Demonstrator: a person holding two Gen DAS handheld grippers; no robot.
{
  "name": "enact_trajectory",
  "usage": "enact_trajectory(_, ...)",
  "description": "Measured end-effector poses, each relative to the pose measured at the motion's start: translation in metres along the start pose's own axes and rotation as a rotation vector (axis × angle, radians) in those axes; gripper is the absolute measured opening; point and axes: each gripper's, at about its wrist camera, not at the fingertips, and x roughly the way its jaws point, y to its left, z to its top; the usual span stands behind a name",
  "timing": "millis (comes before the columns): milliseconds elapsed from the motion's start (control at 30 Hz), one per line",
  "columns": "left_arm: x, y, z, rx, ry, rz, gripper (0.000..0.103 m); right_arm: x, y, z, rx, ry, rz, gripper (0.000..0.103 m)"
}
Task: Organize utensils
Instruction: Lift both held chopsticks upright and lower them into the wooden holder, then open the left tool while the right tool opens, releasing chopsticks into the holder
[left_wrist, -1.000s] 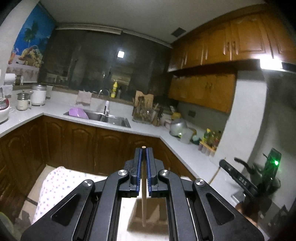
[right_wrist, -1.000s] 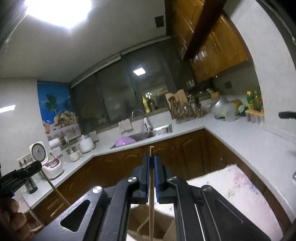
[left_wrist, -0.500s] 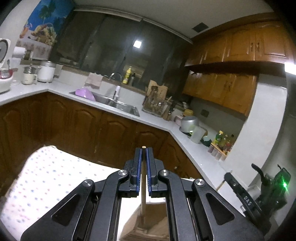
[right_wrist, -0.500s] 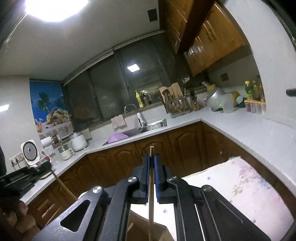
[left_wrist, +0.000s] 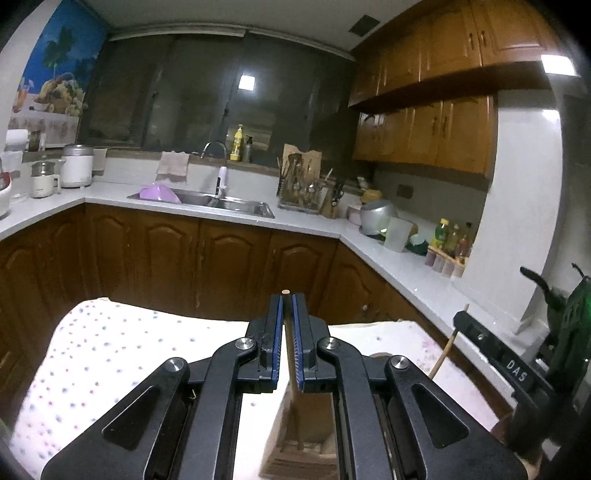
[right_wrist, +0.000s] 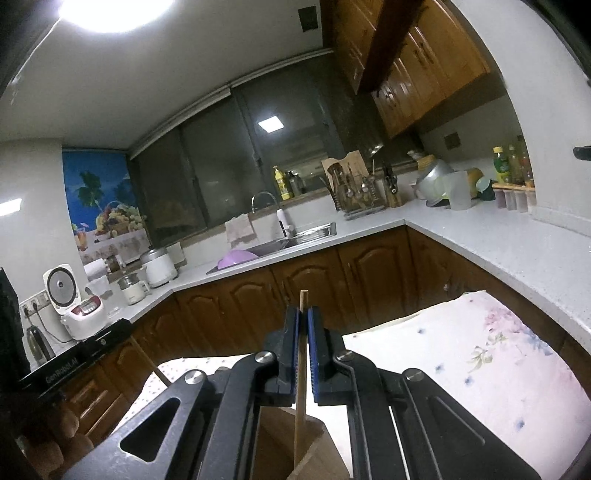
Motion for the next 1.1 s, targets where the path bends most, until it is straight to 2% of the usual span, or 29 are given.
enact_trajectory(167, 0.006, 0.010, 0.004, -0.035, 0.059, -0.001, 0.006, 0.004, -0.007, 0.005, 0.025, 0.037, 0.001, 0.005)
enact_trajectory(333, 0.008, 0.009, 0.005, -0.033, 0.065, 0.005, 0.006, 0.005, -0.006, 0.006, 0.016, 0.055, -0.002, 0.006)
enact_trajectory(433, 0.008, 0.010, 0.004, -0.034, 0.071, 0.000, 0.008, 0.007, -0.006, 0.004, 0.025, 0.083, 0.008, 0.010)
enact_trajectory(533, 0.006, 0.012, 0.003, -0.031, 0.075, 0.006, 0.026, 0.008, -0.008, 0.002, 0.041, 0.108, 0.027, 0.010)
enact_trajectory(567, 0.004, 0.013, 0.003, -0.032, 0.068, 0.005, 0.035, 0.007, -0.010, 0.001, 0.049, 0.112, 0.035, 0.012)
enact_trajectory(600, 0.002, 0.014, 0.002, -0.032, 0.066, 0.005, 0.048, 0.006, -0.011, 0.001, 0.061, 0.115, 0.047, 0.019)
enact_trajectory(633, 0.000, 0.015, 0.002, -0.035, 0.065, 0.006, 0.056, 0.004, -0.012, 0.001, 0.072, 0.114, 0.058, 0.026)
enact_trajectory(667, -0.003, 0.016, 0.001, -0.040, 0.063, 0.008, 0.069, 0.002, -0.013, 0.001, 0.078, 0.112, 0.065, 0.040)
enact_trajectory(700, -0.007, 0.017, 0.001, -0.044, 0.056, 0.010, 0.072, -0.001, -0.014, 0.001, 0.081, 0.108, 0.072, 0.052)
enact_trajectory(733, -0.010, 0.018, 0.001, -0.047, 0.055, 0.016, 0.073, -0.006, -0.014, 0.002, 0.081, 0.104, 0.075, 0.054)
enact_trajectory(800, -0.017, 0.020, 0.000, -0.057, 0.067, 0.027, 0.085, -0.011, -0.015, 0.002, 0.088, 0.112, 0.084, 0.058)
enact_trajectory(833, -0.022, 0.024, -0.002, -0.067, 0.070, 0.033, 0.087, -0.014, -0.015, 0.002, 0.095, 0.117, 0.089, 0.063)
enact_trajectory(867, -0.026, 0.025, -0.003, -0.073, 0.072, 0.036, 0.091, -0.017, -0.015, 0.002, 0.105, 0.122, 0.092, 0.080)
enact_trajectory(900, -0.031, 0.027, -0.005, -0.082, 0.076, 0.042, 0.093, -0.021, -0.016, 0.001, 0.113, 0.120, 0.098, 0.092)
enact_trajectory(1100, -0.061, 0.042, -0.033, -0.105, 0.132, 0.087, 0.094, -0.052, -0.014, -0.011, 0.111, 0.132, 0.114, 0.093)
